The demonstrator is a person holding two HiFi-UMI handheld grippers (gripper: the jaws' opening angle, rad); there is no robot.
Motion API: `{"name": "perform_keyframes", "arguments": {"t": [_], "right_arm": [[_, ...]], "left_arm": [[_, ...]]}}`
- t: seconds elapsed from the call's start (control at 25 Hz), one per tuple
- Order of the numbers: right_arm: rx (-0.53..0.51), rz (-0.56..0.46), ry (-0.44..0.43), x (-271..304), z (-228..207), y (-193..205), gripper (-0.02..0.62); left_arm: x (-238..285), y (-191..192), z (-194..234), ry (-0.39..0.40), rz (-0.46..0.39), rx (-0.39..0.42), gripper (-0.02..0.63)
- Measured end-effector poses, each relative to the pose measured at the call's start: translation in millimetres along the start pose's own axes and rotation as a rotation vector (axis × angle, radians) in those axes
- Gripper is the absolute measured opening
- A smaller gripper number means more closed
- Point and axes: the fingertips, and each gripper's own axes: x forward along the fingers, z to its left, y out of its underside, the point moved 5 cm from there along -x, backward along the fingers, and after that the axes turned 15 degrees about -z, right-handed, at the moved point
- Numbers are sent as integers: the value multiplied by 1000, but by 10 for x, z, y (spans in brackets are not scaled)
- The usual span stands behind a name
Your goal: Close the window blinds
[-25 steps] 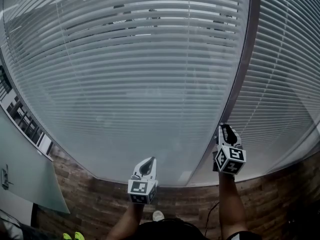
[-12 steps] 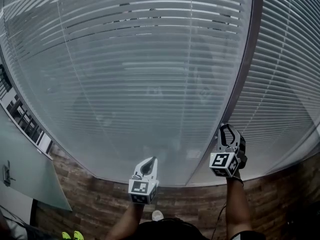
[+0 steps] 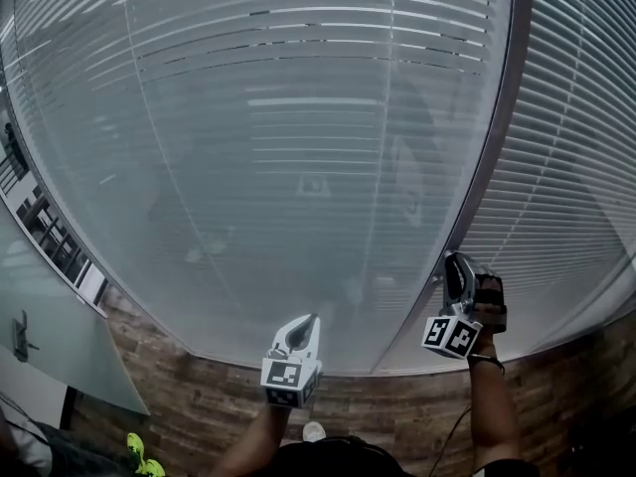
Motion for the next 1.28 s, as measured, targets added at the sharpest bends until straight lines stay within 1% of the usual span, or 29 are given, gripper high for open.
{"name": "perform_keyframes", "arguments": {"t": [0.16,0.2,0.24,0.28,0.4,0.44,0.48,0.52,0.6,0.72,0.76,0.84,0.92,0.96,1.0,1.04,1.16,1.28], "right_arm": [[23,-21,61,-53,18,-89,127],[67,-23,76,-62,13,-97,129],[149,-26,88,-68,-1,-95,138],[267,-30,96,-70,-22,-86,150],[698,-73,103,-51,-99,-37,155],[803,-96,115,-35,-113,-13,165],[875,-112,132,-20,-123,12,174],[925,-116,150,-11,-132,35,175],[1030,-101,173,-10,-142,83,175],[1234,-89,176,12,-107,151,173],[1284,-89,179,23,-95,160,175],[1330,-84,205,33,-93,167,173],[1337,-72,233,34,-99,171,171],[1337,-64,244,34,-102,179,162],[1338,-60,252,36,-105,188,134],[1337,-58,255,37,-109,194,130],[1299,-62,242,40,-110,194,129],[1202,-54,202,41,-110,171,129]], "left_arm": [[22,3,-11,8,0,-1,0],[27,3,-17,9,0,-2,0],[30,0,-22,9,2,-4,0],[32,-8,-24,6,3,-5,0],[36,8,-30,10,4,-10,0],[35,19,-30,12,3,-11,0],[32,28,-28,14,2,-12,0],[29,33,-26,14,1,-11,1],[23,38,-20,13,2,-9,1],[25,36,-16,12,5,-9,0],[25,35,-16,13,5,-8,0],[21,37,-18,14,5,-9,0],[18,42,-28,16,6,-10,0],[19,44,-34,17,6,-11,0],[20,45,-39,19,6,-10,0],[22,46,-42,20,7,-10,0],[27,46,-37,22,8,-11,0],[21,53,-33,21,8,-11,0]]}}
